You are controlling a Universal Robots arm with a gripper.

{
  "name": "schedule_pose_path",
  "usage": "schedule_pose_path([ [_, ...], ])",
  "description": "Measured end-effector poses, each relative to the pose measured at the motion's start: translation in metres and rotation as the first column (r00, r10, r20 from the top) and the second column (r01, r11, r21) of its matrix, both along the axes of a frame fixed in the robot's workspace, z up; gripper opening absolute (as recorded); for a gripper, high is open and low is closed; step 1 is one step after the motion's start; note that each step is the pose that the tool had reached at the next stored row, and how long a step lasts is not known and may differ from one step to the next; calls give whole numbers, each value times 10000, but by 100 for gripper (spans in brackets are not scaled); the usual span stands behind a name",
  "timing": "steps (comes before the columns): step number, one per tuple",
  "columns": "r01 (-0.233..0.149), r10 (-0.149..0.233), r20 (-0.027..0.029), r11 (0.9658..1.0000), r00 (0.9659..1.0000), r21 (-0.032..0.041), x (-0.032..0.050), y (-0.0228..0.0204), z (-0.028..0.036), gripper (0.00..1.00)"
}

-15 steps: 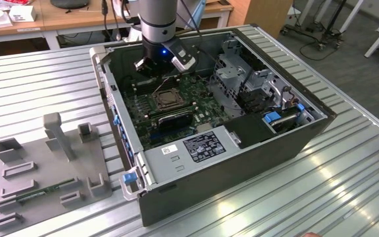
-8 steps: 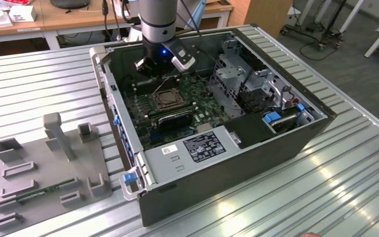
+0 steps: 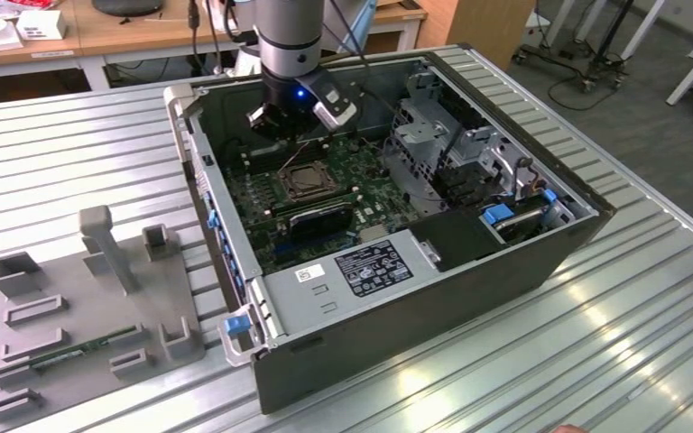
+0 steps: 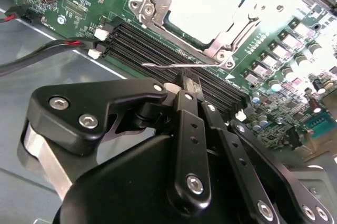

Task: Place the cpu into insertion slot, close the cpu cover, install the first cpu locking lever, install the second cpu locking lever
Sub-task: 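Install the first cpu locking lever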

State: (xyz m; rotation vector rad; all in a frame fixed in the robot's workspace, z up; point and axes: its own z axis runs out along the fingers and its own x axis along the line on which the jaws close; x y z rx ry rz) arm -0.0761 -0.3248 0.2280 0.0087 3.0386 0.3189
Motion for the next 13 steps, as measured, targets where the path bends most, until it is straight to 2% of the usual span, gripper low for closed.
schedule_pose_path([
  [7,3,-3,-17,10000,10000,-21,38,15,-35,11],
  [13,1,-1,-17,10000,10000,-22,39,17,-38,11],
])
